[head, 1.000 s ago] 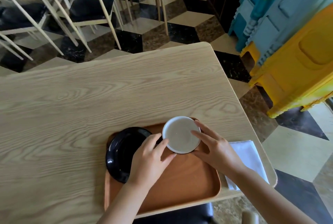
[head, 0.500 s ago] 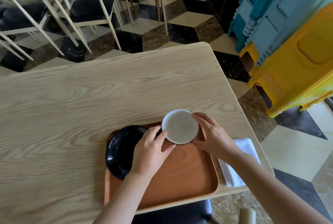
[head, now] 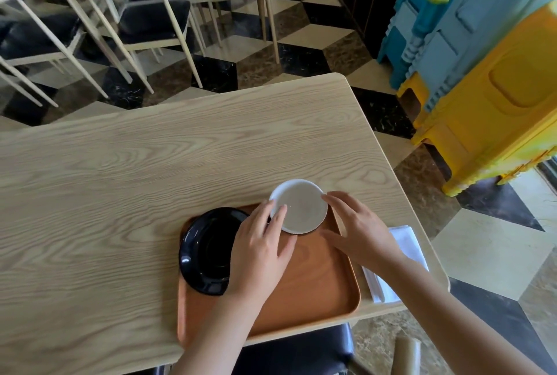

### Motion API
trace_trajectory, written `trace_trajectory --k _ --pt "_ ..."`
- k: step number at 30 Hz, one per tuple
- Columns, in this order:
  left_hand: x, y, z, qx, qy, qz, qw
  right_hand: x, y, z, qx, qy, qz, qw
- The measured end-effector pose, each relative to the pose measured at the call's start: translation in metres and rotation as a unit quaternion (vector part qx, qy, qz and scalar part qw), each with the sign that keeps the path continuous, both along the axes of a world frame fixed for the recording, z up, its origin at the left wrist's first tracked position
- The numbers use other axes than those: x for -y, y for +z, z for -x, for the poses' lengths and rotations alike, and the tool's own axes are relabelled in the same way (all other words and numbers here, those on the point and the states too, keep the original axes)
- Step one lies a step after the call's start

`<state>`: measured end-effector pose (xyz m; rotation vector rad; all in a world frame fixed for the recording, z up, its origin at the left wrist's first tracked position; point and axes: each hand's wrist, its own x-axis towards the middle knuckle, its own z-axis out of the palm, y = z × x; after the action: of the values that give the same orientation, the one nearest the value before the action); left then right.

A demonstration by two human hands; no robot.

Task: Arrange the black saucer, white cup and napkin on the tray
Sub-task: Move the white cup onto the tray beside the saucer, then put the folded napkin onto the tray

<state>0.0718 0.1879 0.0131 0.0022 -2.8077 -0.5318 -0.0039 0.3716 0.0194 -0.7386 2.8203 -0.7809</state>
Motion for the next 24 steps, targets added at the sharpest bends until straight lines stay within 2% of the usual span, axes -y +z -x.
trace_trajectory --k 3,6,9,12,17,21,23,24 --pt "-0.030 0.009 -0.011 -0.025 -0.060 -0.016 0.998 -0.026 0.004 -0.017 -0.035 -0.034 -0.032 0.998" --pt "-0.072 0.003 -0.022 0.007 -0.139 0.018 0.990 -0.064 -0.004 -0.038 -0.050 -0.091 -0.076 0.992" --pt "-0.111 -0.010 -0.030 0.063 -0.196 0.062 0.977 -0.096 -0.019 -0.053 -0.002 -0.130 -0.126 0.983" --pt "-0.132 -0.019 -0.033 0.143 -0.216 0.114 0.959 -0.114 -0.031 -0.062 0.069 -0.121 -0.155 0.978" --pt "-0.137 -0.029 -0.039 0.175 -0.217 0.155 0.948 -0.121 -0.038 -0.065 0.087 -0.169 -0.067 0.979" --pt "-0.137 -0.027 -0.038 0.170 -0.210 0.169 0.948 -0.116 -0.035 -0.055 0.130 -0.272 0.007 0.954" --pt "-0.138 -0.024 -0.037 0.158 -0.197 0.137 0.958 -0.114 -0.030 -0.048 0.175 -0.301 0.034 0.937" --pt "-0.137 -0.024 -0.037 0.151 -0.188 0.075 0.968 -0.114 -0.027 -0.046 0.191 -0.307 0.053 0.931"
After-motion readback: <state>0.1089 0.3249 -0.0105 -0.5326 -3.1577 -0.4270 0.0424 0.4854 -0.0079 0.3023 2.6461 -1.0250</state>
